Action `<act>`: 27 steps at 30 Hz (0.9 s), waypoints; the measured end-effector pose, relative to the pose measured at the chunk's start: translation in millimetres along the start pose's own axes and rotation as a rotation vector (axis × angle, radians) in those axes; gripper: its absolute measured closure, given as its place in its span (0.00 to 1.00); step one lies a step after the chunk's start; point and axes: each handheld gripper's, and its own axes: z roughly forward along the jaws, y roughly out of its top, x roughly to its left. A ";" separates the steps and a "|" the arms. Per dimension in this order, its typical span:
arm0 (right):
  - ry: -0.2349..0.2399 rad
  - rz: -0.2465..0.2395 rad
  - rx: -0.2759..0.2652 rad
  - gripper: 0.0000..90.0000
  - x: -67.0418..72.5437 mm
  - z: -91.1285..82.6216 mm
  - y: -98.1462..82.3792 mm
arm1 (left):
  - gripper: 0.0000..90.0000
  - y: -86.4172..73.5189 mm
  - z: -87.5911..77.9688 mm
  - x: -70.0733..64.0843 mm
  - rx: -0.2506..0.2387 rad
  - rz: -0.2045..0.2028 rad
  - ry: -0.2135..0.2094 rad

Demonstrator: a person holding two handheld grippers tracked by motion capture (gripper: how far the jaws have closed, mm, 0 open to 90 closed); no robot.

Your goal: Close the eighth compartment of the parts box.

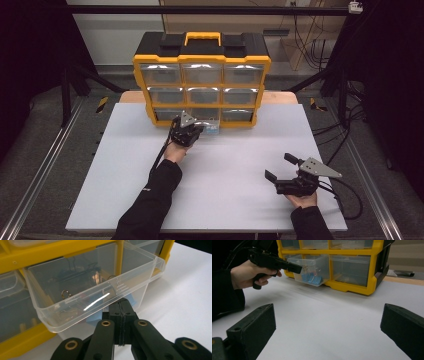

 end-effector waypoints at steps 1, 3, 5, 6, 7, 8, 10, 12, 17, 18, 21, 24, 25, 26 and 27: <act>0.001 0.002 -0.001 0.01 0.2 0.1 -0.1 | 0.99 0.0 0.1 1.3 0.000 -0.005 -0.005; 0.011 -0.012 -0.001 0.01 -0.8 -0.1 -0.8 | 0.99 0.0 0.6 3.8 -0.001 -0.003 -0.001; 0.008 -0.005 0.002 0.01 -0.2 0.2 -0.9 | 0.99 1.0 1.1 6.0 0.002 -0.008 0.002; 0.005 -0.006 0.004 0.01 -0.4 0.2 -0.8 | 0.99 1.4 1.6 6.5 0.003 -0.012 0.004; 0.009 -0.015 0.001 0.01 -1.0 0.2 -1.1 | 0.99 1.9 2.5 7.2 -0.003 -0.014 0.004; 0.010 -0.009 0.000 0.01 -0.6 0.1 -0.8 | 0.99 2.1 3.0 7.9 -0.003 -0.014 0.007; 0.011 -0.009 -0.001 0.01 -0.7 -0.1 -0.7 | 0.99 2.4 4.0 9.2 -0.002 -0.008 0.009; 0.010 -0.012 -0.003 0.01 -1.0 -0.2 -0.6 | 0.99 2.8 5.4 10.3 -0.005 -0.013 0.009; 0.003 -0.006 0.005 0.01 -0.4 0.4 -0.8 | 0.99 5.0 7.9 12.9 0.009 0.007 0.014; 0.005 -0.007 0.003 0.01 -0.4 0.3 -0.9 | 0.99 5.4 8.4 13.3 0.011 0.008 0.016; 0.008 -0.012 0.002 0.01 -0.9 0.3 -1.0 | 0.99 5.6 10.0 14.6 0.005 0.006 0.018; 0.010 0.001 0.003 0.01 0.5 0.9 -1.1 | 0.99 5.1 11.9 15.8 -0.008 0.004 0.016; 0.009 -0.004 0.007 0.01 0.1 0.8 -1.4 | 0.99 4.7 13.2 15.6 -0.021 -0.008 0.016; 0.008 -0.002 0.009 0.01 0.1 0.9 -1.3 | 0.99 4.8 12.6 17.0 -0.004 0.006 0.014; 0.007 -0.002 0.009 0.01 0.0 0.9 -1.4 | 0.99 5.0 13.6 17.6 -0.004 0.005 0.012</act>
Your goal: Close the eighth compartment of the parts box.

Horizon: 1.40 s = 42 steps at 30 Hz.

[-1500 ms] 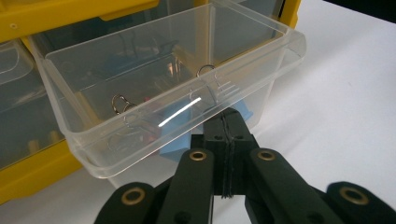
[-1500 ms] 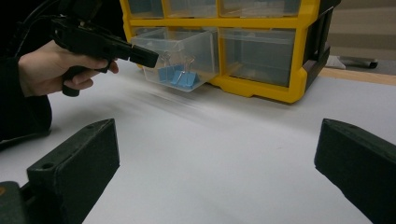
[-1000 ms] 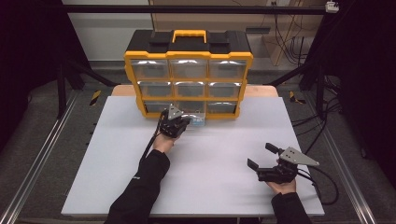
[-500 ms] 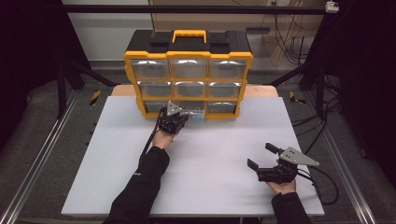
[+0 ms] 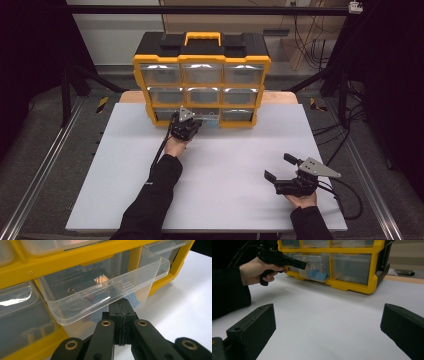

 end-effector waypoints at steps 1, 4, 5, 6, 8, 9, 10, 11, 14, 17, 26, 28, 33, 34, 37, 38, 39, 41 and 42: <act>0.001 0.003 0.001 0.01 0.0 0.1 -0.1 | 0.99 0.4 0.4 0.3 0.001 0.001 0.001; -0.002 -0.012 0.000 0.01 -0.8 0.6 -0.1 | 0.99 1.5 2.3 0.9 0.002 0.001 0.007; -0.002 -0.011 0.000 0.01 -0.7 0.6 -0.1 | 0.99 2.1 3.2 0.6 0.004 0.005 0.012; -0.002 -0.008 0.001 0.01 -0.5 0.3 0.0 | 0.99 2.6 3.9 0.3 0.006 0.010 0.018; -0.001 -0.005 -0.004 0.01 -0.3 0.0 0.1 | 0.99 3.0 5.7 0.4 0.002 0.014 0.024; -0.003 -0.001 -0.002 0.01 -0.2 0.0 0.3 | 0.99 3.5 6.4 0.5 0.002 0.012 0.027; -0.004 -0.002 -0.002 0.01 -0.4 0.0 0.3 | 0.99 4.2 6.7 1.5 0.009 0.016 0.025; -0.002 -0.003 -0.002 0.01 -0.4 0.0 0.2 | 0.99 4.6 7.8 1.9 0.006 0.015 0.029; 0.001 0.000 0.001 0.01 -0.1 0.4 0.0 | 0.99 5.7 9.4 3.2 0.004 0.012 0.030; -0.001 -0.002 -0.001 0.01 -0.5 0.3 0.2 | 0.99 4.9 11.4 4.7 0.000 0.016 0.032; 0.008 0.021 -0.012 0.01 1.0 0.0 0.9 | 0.99 3.6 19.3 4.6 0.013 0.001 0.039; 0.000 0.004 -0.003 0.01 -0.1 0.2 0.6 | 0.99 3.6 21.4 3.6 0.008 0.002 0.041; 0.001 0.003 -0.005 0.01 -0.2 0.6 0.4 | 0.99 5.1 22.8 4.3 0.019 0.007 0.043; 0.000 0.003 -0.005 0.01 -0.3 0.5 0.5 | 0.99 5.1 23.4 4.5 0.018 0.010 0.045; 0.010 0.026 -0.012 0.01 1.3 0.1 0.9 | 0.99 5.3 25.4 5.0 0.007 0.006 0.049; 0.002 0.007 -0.008 0.01 0.0 0.1 0.6 | 0.99 5.7 25.2 5.7 0.015 0.010 0.048; 0.001 0.004 -0.008 0.01 -0.1 0.1 0.6 | 0.99 5.8 25.3 6.1 0.018 0.013 0.049; 0.010 0.021 -0.011 0.01 1.0 0.1 0.9 | 0.99 6.4 25.8 7.1 0.023 0.008 0.051; 0.011 0.024 -0.012 0.01 1.2 0.0 0.9 | 0.99 6.5 26.3 7.3 0.022 0.006 0.054</act>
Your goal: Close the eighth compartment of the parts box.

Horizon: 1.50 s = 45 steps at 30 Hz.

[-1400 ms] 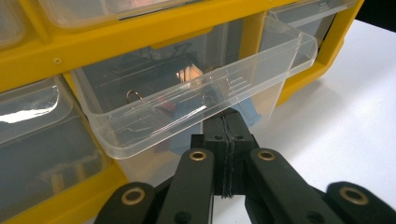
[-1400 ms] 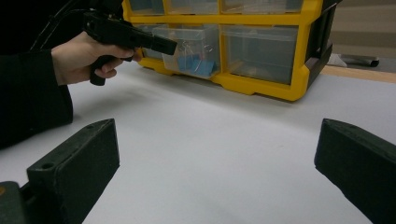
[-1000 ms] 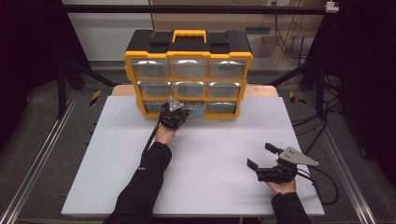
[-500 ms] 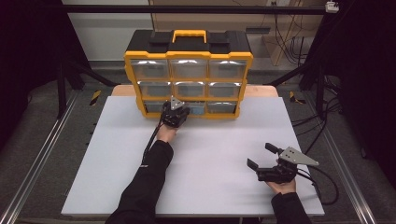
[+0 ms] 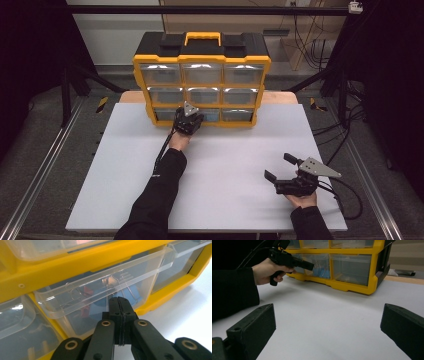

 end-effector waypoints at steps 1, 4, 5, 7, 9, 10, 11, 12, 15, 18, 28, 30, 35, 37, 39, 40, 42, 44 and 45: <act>-0.008 -0.023 0.007 0.01 -1.7 -0.2 -0.3 | 0.99 0.2 0.4 0.1 0.001 0.000 0.001; -0.009 -0.016 0.004 0.01 -1.2 -0.4 0.0 | 0.99 -0.3 1.8 0.3 0.000 0.000 0.002; -0.007 -0.016 0.004 0.01 -1.3 -0.4 0.0 | 0.99 -0.7 2.3 0.6 0.002 0.001 -0.001; -0.008 -0.016 0.005 0.01 -1.4 -0.4 -0.1 | 0.99 -1.5 3.0 1.2 0.007 0.000 -0.002; -0.007 -0.017 0.006 0.01 -1.3 -0.2 -0.2 | 0.99 -1.8 3.3 1.6 0.007 -0.002 -0.001; -0.008 -0.016 0.005 0.01 -1.2 -0.2 -0.1 | 0.99 -2.0 3.6 1.7 0.006 0.001 -0.001; -0.007 -0.016 0.005 0.01 -1.3 -0.3 -0.1 | 0.99 -2.0 3.6 1.8 0.006 0.002 -0.001; -0.007 -0.016 0.005 0.01 -1.3 -0.3 -0.1 | 0.99 -2.2 3.6 2.0 0.005 0.000 -0.002; -0.007 -0.015 0.005 0.01 -1.3 -0.4 -0.1 | 0.99 -2.5 3.2 2.2 0.004 -0.011 -0.006; -0.008 -0.016 0.006 0.01 -1.5 -0.3 -0.1 | 0.99 -3.2 -0.6 0.8 0.001 -0.008 -0.013; -0.012 -0.018 0.007 0.01 -1.6 -0.1 -0.2 | 0.92 -7.0 -32.3 -8.0 -0.038 0.015 -0.041; -0.011 -0.018 0.008 0.01 -1.5 0.0 -0.3 | 0.85 -7.5 -39.1 -9.6 -0.047 0.009 -0.051; -0.010 -0.026 0.005 0.01 -2.3 0.2 -0.2 | 0.61 -11.1 -55.8 -11.7 -0.061 -0.020 -0.075; -0.015 -0.018 0.008 0.01 -1.7 -0.2 -0.1 | 0.51 -12.2 -61.8 -12.0 -0.061 -0.037 -0.082; -0.014 -0.018 0.006 0.01 -1.5 -0.4 -0.1 | 0.44 -13.5 -68.8 -12.2 -0.064 -0.043 -0.091; -0.013 -0.018 0.007 0.01 -1.6 -0.4 0.0 | 0.39 -14.3 -72.3 -12.6 -0.070 -0.045 -0.089; -0.015 -0.017 0.005 0.01 -1.4 -0.6 0.1 | 0.36 -16.4 -79.4 -12.5 -0.077 -0.041 -0.102; -0.013 -0.016 0.005 0.01 -1.5 -0.6 0.2 | 0.31 -19.0 -85.8 -13.0 -0.089 -0.052 -0.118; -0.013 -0.016 0.005 0.01 -1.5 -0.6 0.2 | 0.30 -20.4 -89.0 -12.9 -0.092 -0.043 -0.117</act>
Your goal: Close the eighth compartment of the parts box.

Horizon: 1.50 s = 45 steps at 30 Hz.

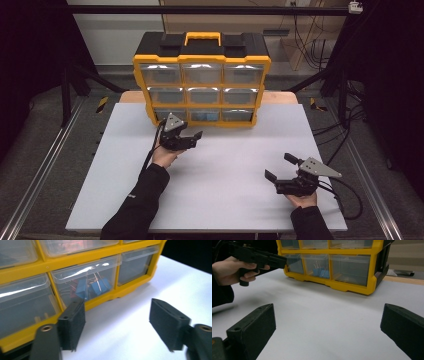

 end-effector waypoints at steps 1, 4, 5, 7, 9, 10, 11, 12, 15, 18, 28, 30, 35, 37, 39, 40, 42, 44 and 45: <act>0.000 0.000 0.001 0.01 0.0 0.0 0.0 | 0.28 -1.2 -3.4 -0.2 0.000 0.008 -0.003; -0.001 -0.003 0.001 0.01 -0.2 0.0 0.0 | 0.22 -5.2 -12.0 -2.1 -0.005 0.013 -0.019; -0.001 -0.003 0.001 0.01 -0.3 -0.1 -0.1 | 0.19 -6.3 -15.0 -2.9 -0.005 0.016 -0.021; -0.002 -0.003 0.001 0.01 -0.2 -0.2 0.0 | 0.16 -7.9 -20.6 -3.7 -0.012 0.005 -0.045; -0.003 -0.003 0.001 0.01 -0.2 -0.2 0.0 | 0.13 -9.4 -26.5 -5.2 -0.022 0.003 -0.063; -0.004 -0.002 0.001 0.01 0.0 -0.2 0.0 | 0.12 -10.4 -29.4 -6.2 -0.028 0.007 -0.067; -0.003 -0.006 -0.002 0.01 -0.3 -0.2 0.1 | 0.11 -11.4 -32.6 -7.1 -0.028 0.010 -0.072; -0.004 -0.008 -0.003 0.01 -0.4 -0.2 0.1 | 0.10 -12.7 -35.6 -8.1 -0.027 0.012 -0.078; -0.004 -0.008 -0.001 0.01 -0.4 -0.2 0.1 | 0.07 -17.1 -44.1 -10.1 -0.027 0.022 -0.077; -0.003 -0.005 -0.003 0.01 -0.2 -0.7 0.3 | 0.05 -23.3 -54.3 -10.0 -0.052 0.012 -0.086; -0.007 -0.005 -0.007 0.00 -0.9 -1.3 0.4 | 0.04 -43.2 -83.8 -4.6 -0.094 0.018 -0.086; -0.008 0.000 -0.008 0.00 -0.8 -1.5 0.5 | 0.03 -47.1 -87.9 -3.3 -0.093 0.017 -0.084; -0.010 -0.007 -0.007 0.00 -1.6 -1.1 0.0 | 0.02 -54.3 -98.5 0.0 -0.128 0.005 -0.082; -0.009 -0.008 -0.006 0.00 -1.7 -0.9 -0.3 | 0.02 -56.0 -102.8 0.9 -0.131 0.008 -0.067; -0.010 -0.003 -0.004 0.00 -1.6 -1.2 -0.2 | 0.02 -58.4 -105.8 1.8 -0.142 0.016 -0.054; -0.010 -0.001 -0.004 0.00 -1.5 -1.3 -0.1 | 0.02 -59.7 -107.5 3.0 -0.141 0.019 -0.051; -0.009 -0.004 -0.005 0.00 -1.8 -1.0 -0.3 | 0.02 -61.6 -109.6 4.6 -0.148 0.014 -0.042; -0.008 -0.001 0.000 0.00 -1.8 -1.1 -0.7 | 0.02 -63.2 -111.5 6.3 -0.151 0.012 -0.035; -0.006 0.000 -0.001 0.00 -1.9 -1.2 -1.2 | 0.02 -64.0 -112.6 7.0 -0.149 0.011 -0.034</act>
